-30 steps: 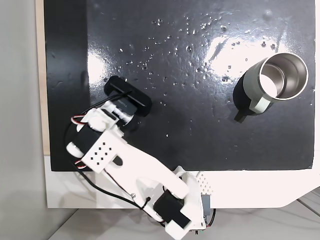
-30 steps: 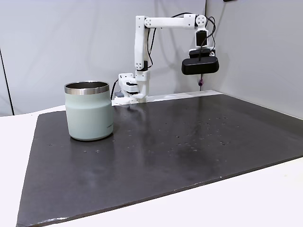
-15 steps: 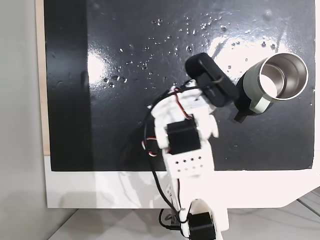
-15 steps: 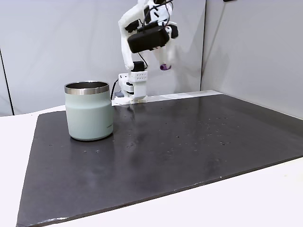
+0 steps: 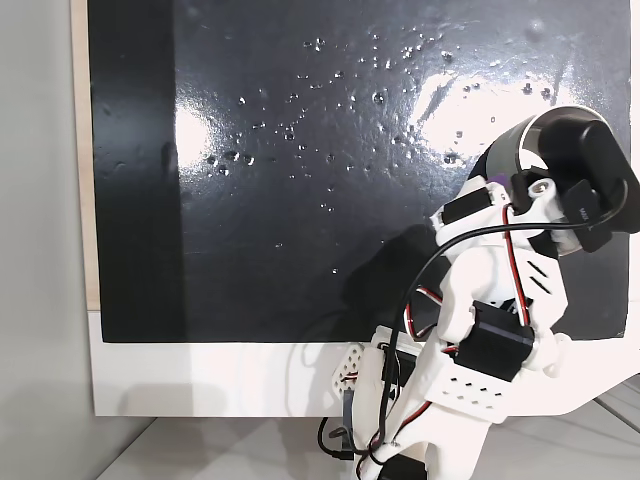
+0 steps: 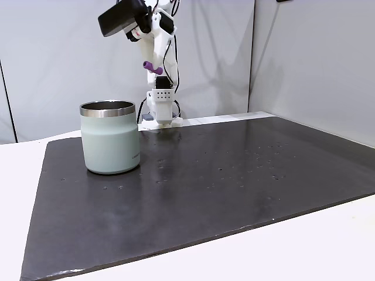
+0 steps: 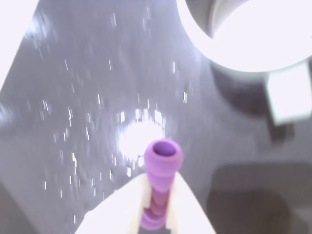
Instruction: Grasp a pengrip and put it in the cup.
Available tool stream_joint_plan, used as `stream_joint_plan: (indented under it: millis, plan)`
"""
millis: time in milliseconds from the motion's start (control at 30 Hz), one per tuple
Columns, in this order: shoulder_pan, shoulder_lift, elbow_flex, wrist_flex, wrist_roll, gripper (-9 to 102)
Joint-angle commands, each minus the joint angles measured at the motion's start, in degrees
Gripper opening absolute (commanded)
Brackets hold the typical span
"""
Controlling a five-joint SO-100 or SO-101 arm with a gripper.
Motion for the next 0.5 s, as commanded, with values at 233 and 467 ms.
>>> stream_joint_plan:
  millis: [233,467]
  plan:
    - [9.6,-4.5,0.2,-17.5,-3.7,0]
    - [13.1,-9.3,2.0,-29.0,-4.5,0]
